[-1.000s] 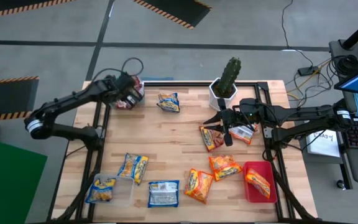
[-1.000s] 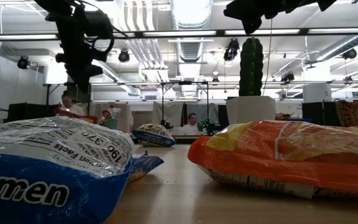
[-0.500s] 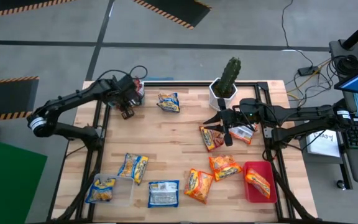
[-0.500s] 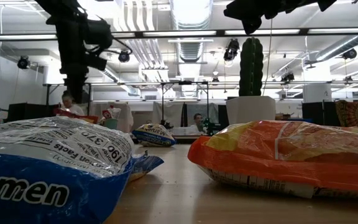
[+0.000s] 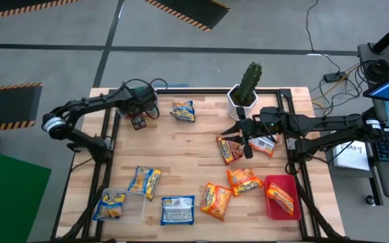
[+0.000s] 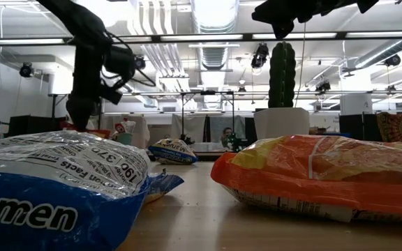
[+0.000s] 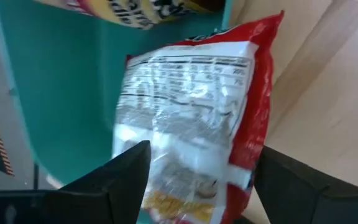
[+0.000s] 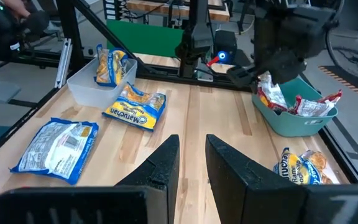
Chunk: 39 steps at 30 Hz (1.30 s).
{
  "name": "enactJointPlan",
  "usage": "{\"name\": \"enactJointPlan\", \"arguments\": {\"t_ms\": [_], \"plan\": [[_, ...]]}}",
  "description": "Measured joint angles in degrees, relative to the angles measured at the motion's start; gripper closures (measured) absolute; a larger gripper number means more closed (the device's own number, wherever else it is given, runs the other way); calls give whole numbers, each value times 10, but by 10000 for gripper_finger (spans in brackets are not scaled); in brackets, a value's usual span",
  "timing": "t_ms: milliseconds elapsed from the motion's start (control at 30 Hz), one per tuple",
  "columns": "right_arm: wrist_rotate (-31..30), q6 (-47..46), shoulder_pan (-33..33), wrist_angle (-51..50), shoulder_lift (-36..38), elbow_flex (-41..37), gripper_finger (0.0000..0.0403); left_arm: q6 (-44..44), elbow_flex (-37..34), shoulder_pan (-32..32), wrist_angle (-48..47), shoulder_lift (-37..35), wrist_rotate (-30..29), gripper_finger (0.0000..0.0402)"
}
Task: Sort Maruchan noodles
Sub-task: Adjust the red noodle pack on the green bin
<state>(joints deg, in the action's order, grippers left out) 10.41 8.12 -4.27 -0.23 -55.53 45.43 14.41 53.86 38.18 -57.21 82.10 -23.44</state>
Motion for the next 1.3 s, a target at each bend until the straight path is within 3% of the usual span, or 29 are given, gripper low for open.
{"name": "enactJointPlan", "arguments": {"t_ms": [333,667,1033,1300], "plan": [[0,-1,0,0,0,0,335,-36,0,2,13,60,-2,211],[0,-5,0,0,0,0,335,-70,0,4,22,34,-18,388],[0,-21,0,9,0,0,335,-142,0,38,56,-66,-20,396],[0,-21,0,9,0,0,335,-308,-1,101,62,-114,-21,399]]}}
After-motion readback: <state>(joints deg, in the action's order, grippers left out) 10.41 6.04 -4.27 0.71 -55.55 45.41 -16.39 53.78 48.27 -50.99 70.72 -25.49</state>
